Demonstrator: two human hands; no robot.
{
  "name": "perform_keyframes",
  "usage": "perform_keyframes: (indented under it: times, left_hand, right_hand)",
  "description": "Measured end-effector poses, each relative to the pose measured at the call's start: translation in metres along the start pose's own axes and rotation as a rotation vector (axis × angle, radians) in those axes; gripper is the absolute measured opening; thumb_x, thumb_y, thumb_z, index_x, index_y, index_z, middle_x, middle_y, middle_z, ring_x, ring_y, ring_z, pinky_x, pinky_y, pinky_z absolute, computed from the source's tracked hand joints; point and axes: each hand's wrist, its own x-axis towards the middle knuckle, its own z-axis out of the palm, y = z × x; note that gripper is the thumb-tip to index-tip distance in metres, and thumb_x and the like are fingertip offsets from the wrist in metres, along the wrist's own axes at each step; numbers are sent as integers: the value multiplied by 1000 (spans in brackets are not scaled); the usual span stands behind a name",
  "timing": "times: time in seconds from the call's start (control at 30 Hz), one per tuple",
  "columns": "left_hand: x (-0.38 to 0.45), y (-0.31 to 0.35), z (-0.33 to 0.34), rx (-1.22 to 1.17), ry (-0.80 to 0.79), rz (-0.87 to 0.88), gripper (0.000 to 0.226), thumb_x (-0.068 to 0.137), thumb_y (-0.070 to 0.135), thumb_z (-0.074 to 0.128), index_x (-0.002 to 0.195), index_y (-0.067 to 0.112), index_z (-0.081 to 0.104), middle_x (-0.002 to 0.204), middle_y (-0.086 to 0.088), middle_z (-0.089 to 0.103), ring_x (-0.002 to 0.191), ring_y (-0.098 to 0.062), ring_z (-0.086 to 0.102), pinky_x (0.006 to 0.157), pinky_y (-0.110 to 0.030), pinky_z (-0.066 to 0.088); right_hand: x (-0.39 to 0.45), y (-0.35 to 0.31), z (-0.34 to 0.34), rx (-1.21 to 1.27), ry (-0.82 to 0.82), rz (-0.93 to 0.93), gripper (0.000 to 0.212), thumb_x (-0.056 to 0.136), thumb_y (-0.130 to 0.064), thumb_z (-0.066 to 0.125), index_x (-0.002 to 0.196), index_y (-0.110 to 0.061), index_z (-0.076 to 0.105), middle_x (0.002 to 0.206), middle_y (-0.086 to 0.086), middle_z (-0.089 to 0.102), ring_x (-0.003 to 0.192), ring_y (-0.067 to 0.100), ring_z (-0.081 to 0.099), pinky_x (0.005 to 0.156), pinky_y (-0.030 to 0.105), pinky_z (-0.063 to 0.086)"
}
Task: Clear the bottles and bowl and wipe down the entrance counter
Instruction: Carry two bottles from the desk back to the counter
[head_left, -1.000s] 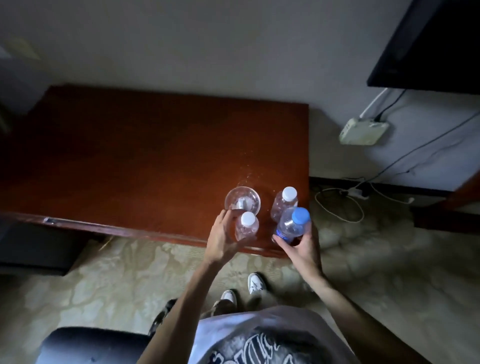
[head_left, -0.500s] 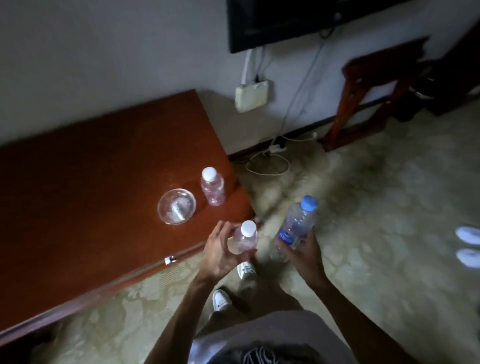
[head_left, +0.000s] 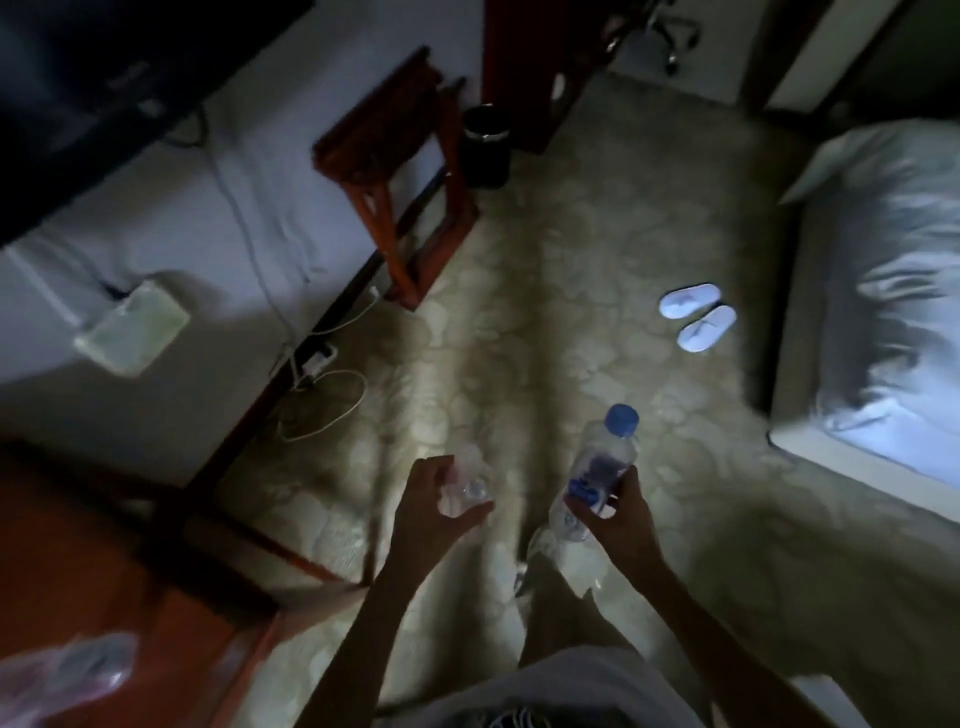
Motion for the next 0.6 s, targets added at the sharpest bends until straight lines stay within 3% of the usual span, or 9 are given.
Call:
perform_keyframes:
  times: [0.1,0.2,0.33,0.4,0.47,0.6]
  left_hand:
    - [77,58,55,-12,-96,60,64,59,43,89,110,36,51,108,10,56,96,0,60,76,-18,53]
    - [143,125,101,1,-161,143,67,61,40,90,115,25,54,110,11,57,98,-3,61,77,-15,51]
    - [215,192,149,-24,-171,178,67,63,38,89,118,17,56,112,6,63,99,-6,64,84,-22,54]
    - [251,205,170,-12,-212,167,67,63,37,89,118,15,57,112,3,64,100,-7,65,83,-19,54]
    - [288,209,188,-1,-256,146,68,61,38,90,118,17,57,111,5,63,98,-4,64,76,-11,52]
    - [380,226,229,-12,-264,81,71,59,35,91,118,16,57,107,9,64,95,-1,64,72,-13,53]
  right_hand:
    - [62,4,-58,19,64,4,62,69,-35,82,117,-23,44,105,-10,64,92,2,66,81,32,57]
    - [112,-1,-112,58,130,6,62,78,-19,78,126,-26,39,115,-4,62,103,8,64,86,26,52]
    - [179,-20,-158,186,212,15,66,72,-45,72,126,-28,39,118,-6,62,105,7,63,87,21,51]
    - [215,-24,-167,220,250,20,66,70,-50,70,124,-28,41,117,-4,62,104,5,63,85,19,51]
    - [250,-24,-171,226,254,38,58,75,-39,75,121,-33,40,116,-6,61,103,0,61,84,18,51]
    - [337,-23,-179,216,257,82,56,83,-18,73,124,-29,37,116,-11,58,105,-5,59,89,25,52]
